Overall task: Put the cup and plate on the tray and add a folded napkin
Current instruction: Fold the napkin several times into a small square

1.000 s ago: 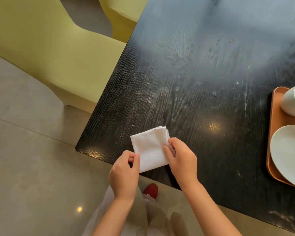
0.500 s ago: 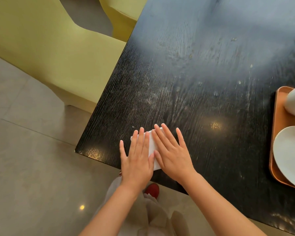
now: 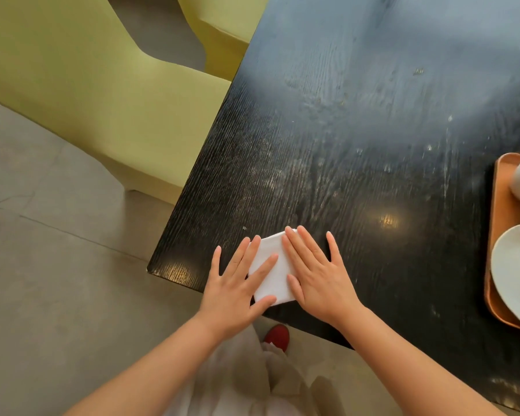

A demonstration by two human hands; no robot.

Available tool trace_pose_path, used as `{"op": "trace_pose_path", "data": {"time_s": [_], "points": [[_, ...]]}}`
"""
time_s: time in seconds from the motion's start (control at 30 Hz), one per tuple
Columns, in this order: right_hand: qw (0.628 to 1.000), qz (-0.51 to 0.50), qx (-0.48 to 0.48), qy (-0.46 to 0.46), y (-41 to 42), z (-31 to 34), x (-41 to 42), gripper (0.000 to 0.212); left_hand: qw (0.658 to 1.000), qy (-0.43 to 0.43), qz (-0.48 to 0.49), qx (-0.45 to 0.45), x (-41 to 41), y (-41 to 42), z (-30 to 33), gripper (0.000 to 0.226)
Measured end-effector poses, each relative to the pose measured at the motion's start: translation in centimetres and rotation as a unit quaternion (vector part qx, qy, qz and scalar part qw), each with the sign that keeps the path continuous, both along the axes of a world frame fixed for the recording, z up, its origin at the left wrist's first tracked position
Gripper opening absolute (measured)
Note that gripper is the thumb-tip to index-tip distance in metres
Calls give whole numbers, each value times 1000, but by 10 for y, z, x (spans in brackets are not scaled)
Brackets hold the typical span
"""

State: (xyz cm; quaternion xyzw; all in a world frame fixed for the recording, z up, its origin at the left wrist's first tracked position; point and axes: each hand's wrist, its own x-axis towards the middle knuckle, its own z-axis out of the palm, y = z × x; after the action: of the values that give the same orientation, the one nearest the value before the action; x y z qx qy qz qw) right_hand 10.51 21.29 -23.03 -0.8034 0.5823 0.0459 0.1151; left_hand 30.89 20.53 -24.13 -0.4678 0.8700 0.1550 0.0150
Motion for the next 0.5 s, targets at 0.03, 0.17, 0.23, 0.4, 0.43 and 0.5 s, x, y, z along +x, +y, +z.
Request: {"op": "trace_pose_path", "data": {"time_s": [0.03,0.17,0.23,0.4,0.43,0.5], "points": [[1000,-5,2,-2,0,1,1,62,1000,0,0,3,0,0,1,67],[998,-54,10,-1,6,7,6,64,999,-10,-33,-12,16,1,3,63],[996,-86,15,-5,11,7,9,64,998,-24,-50,-28,28,4,4,61],[968,-230,-11,-98,26,20,28,63,998,-48,-43,-1,27,7,21,54],[955,-264,-38,-130,28,23,33,59,998,-47,-39,10,26,7,24,54],[924,-328,-50,-191,27,30,41,50,999,-24,-25,35,22,9,29,53]]}}
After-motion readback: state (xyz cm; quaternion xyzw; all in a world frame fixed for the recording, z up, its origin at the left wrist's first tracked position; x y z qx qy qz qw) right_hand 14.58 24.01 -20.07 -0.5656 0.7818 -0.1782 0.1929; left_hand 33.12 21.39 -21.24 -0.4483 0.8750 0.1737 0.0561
